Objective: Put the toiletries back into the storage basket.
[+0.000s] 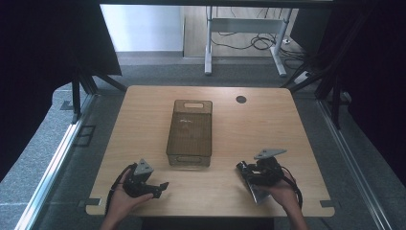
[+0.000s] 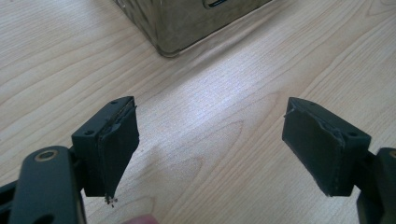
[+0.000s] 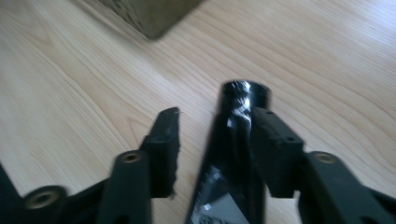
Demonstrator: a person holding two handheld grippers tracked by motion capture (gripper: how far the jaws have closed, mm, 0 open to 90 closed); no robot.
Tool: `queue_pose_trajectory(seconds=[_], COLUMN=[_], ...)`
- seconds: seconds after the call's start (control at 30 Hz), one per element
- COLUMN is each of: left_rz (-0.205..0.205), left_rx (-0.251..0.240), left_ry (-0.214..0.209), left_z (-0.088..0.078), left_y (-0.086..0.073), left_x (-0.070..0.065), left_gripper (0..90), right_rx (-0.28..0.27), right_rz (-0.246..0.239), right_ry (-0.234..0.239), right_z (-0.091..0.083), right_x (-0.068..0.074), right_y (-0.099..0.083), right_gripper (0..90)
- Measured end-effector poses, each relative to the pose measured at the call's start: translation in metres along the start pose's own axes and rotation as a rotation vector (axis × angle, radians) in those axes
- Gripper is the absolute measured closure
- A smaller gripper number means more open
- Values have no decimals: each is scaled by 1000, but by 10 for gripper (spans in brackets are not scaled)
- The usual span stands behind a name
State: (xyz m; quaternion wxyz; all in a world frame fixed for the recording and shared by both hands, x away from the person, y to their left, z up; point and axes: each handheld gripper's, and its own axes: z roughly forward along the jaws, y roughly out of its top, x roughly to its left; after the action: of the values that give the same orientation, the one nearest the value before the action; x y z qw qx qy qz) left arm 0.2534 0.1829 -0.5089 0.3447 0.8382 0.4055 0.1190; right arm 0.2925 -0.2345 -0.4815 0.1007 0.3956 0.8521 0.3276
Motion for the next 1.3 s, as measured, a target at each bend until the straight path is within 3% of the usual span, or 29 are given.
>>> queue_pose_trajectory(seconds=[0.07,0.27,0.33,0.4,0.63,0.97,1.13,1.3], left_rz=[-3,0,-3,-9,-1,3,1,5], left_rx=[0,-21,-26,-27,-22,-21,-20,-17], left_ry=[3,2,6,5,-14,-22,-20,-22], left_z=[-1,-10,-13,-13,-10,-9,-9,-9], left_y=[0,2,1,1,1,1,1,1], left_x=[0,-1,0,0,-2,-3,-3,-4], left_gripper=[189,189,189,189,189,189,189,189], right_rx=[20,41,83,138,237,317,322,358], right_rz=[-7,10,2,3,27,54,63,46], right_ry=[-34,-47,-31,-66,-77,-119,-141,-153], right_z=[-1,-1,2,5,8,22,28,35], right_x=[2,2,1,2,5,2,1,4], right_y=[-2,0,4,7,9,17,18,17], right_gripper=[447,386,365,349,313,289,296,302])
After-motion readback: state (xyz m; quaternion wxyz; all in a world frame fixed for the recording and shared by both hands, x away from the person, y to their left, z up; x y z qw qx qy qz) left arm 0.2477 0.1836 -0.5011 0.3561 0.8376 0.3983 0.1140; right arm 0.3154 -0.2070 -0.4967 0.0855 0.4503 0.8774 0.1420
